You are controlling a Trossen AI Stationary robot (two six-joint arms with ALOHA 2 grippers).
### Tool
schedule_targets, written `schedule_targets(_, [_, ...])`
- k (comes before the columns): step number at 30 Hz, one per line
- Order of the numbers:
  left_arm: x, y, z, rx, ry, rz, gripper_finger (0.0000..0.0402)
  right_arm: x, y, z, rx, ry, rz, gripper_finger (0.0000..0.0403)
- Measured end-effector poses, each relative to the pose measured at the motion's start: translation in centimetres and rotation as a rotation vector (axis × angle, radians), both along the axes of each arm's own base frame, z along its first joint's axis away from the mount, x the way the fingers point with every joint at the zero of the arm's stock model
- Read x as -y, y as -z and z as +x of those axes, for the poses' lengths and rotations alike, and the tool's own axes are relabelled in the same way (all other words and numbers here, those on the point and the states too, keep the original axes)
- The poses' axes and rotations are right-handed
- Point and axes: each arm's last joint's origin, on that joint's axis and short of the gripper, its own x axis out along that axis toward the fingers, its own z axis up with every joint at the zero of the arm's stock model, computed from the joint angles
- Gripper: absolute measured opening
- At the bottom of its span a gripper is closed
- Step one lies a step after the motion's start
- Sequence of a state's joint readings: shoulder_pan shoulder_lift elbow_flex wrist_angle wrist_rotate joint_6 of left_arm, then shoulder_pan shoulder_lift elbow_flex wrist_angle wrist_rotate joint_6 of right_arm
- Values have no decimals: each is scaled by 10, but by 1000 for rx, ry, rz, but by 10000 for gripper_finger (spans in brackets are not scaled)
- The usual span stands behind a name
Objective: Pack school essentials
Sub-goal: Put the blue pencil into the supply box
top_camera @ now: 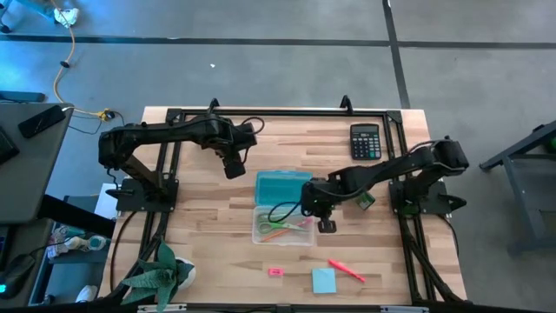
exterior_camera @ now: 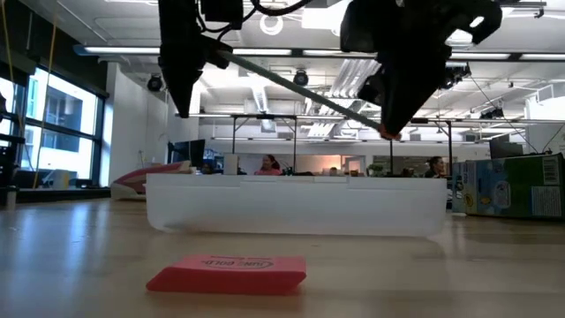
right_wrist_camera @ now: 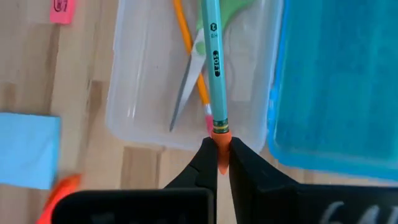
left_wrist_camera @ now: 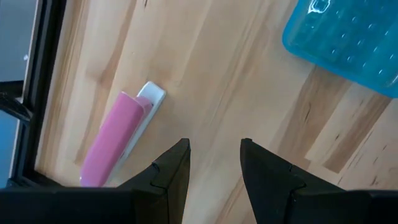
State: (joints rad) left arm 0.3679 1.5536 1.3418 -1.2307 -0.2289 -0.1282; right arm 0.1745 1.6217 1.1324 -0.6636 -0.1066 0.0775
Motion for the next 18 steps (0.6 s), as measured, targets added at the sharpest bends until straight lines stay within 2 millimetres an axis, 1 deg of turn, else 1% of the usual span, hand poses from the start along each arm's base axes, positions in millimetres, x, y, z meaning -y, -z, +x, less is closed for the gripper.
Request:
schedule_targets(5, [-1, 0, 3, 38, -25, 10, 129, -2, 8, 9, 47, -113, -44, 3])
schedule_targets(10, [-1, 0, 3, 39, -28, 9, 129, -2, 17, 13, 43, -199, -124, 3])
schedule_targets(14, [-1, 0, 3, 42, -38, 9, 129, -2, 27, 16, 22, -238, -141, 3])
schedule_targets(18, [-1, 0, 3, 45, -50, 8, 129, -2, 32, 17, 7, -233, -174, 5])
